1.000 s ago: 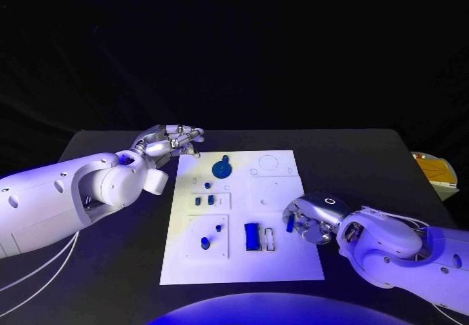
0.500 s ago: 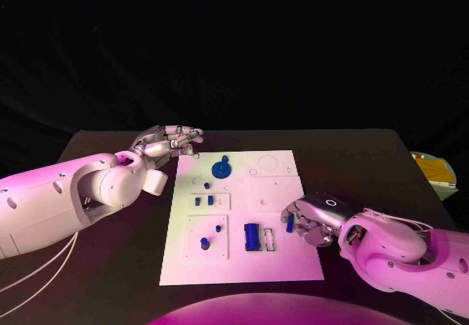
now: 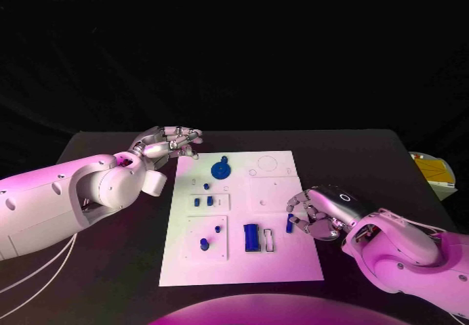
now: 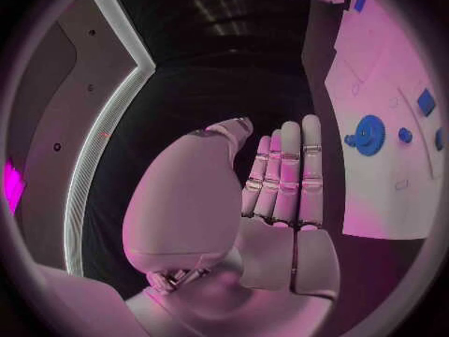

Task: Assemble the parts on the task board

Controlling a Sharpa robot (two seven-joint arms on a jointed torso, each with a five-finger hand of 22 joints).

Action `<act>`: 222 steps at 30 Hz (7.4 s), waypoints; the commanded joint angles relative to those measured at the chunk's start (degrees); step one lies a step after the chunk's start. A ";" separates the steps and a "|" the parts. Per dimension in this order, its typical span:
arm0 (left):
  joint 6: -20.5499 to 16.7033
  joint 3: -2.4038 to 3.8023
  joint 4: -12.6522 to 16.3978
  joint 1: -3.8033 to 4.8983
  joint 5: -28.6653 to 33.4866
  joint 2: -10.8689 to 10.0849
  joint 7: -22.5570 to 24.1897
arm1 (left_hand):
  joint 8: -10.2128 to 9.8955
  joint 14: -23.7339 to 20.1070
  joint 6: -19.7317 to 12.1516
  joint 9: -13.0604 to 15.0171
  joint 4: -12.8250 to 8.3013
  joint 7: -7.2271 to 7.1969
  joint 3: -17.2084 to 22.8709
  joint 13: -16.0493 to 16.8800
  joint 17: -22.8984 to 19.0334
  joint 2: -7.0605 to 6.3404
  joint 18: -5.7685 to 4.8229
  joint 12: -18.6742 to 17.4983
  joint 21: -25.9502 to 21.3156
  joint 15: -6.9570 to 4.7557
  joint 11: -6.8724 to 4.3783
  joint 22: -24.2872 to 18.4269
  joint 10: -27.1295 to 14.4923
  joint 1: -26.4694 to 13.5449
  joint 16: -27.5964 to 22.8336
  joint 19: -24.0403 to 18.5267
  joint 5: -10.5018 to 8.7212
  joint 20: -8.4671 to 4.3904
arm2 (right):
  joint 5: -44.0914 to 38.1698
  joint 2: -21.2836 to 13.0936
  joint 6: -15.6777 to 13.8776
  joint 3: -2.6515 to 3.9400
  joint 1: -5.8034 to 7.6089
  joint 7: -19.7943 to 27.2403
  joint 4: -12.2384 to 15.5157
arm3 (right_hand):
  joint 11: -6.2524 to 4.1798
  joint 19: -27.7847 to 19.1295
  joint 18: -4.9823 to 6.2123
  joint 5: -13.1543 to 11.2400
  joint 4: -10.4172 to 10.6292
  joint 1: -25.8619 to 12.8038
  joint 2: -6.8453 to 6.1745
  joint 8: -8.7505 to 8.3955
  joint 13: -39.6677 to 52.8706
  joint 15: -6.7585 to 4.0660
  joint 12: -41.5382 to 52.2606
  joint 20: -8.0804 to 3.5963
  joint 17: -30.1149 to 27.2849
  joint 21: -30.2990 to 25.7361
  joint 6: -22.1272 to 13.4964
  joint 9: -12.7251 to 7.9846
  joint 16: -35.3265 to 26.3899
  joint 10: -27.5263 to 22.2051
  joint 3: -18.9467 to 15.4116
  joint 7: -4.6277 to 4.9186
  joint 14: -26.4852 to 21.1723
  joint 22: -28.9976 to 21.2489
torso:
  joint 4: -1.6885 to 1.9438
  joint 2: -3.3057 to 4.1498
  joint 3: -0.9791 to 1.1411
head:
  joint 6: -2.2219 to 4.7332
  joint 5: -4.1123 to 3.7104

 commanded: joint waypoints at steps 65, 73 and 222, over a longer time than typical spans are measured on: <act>1.37 0.02 0.54 0.04 -0.15 -0.18 -0.34 | 0.44 -0.43 -0.41 0.13 0.03 0.40 0.22 -0.10 -0.11 0.24 0.66 0.36 -0.30 0.15 0.19 0.13 -0.42 0.40 0.17 -0.03 0.12 0.21 | 0.44 7.01 7.64 -0.17 -2.52 -13.91 -4.35 | -2.75 1.77 -0.38 3.81 10.82 16.31 2.39 9.01 5.20 -2.12 -2.53 -1.62 12.18 -2.68 1.75 0.10 0.19 -0.75 -12.40 -2.77 5.37 11.52 | -0.05 0.02 0.03 | -0.36 -0.09; 1.40 0.02 0.56 0.04 -0.23 -0.17 -0.37 | 0.44 -0.43 -0.41 0.13 0.03 0.40 0.22 -0.10 -0.11 0.24 0.66 0.36 -0.30 0.15 0.19 0.13 -0.42 0.40 0.17 -0.03 0.12 0.21 | 1.40 6.35 7.21 -0.17 -2.59 -13.57 -3.36 | -2.26 1.83 -0.42 11.84 8.03 14.74 1.38 10.60 5.09 -1.80 -2.72 -1.43 12.24 -2.52 0.59 0.78 0.20 -0.71 -4.42 -2.16 5.38 11.58 | 0.01 -0.02 0.03 | -0.48 -0.16; 1.60 0.02 0.31 0.04 -0.63 -0.25 -1.16 | 0.43 -0.43 -0.66 0.14 0.06 0.46 0.25 -0.21 -0.15 0.20 0.66 0.42 -0.35 0.18 0.24 0.21 -0.71 0.33 0.24 -0.01 0.12 0.22 | 17.76 7.33 8.43 -0.18 -2.72 -7.60 -1.94 | -3.77 2.80 -1.00 -3.44 14.25 -0.45 2.29 16.67 10.05 -2.96 3.15 -2.33 14.61 1.06 2.06 -0.81 1.17 2.89 -18.43 -4.08 5.89 12.35 | 0.00 0.01 0.05 | -1.82 -0.30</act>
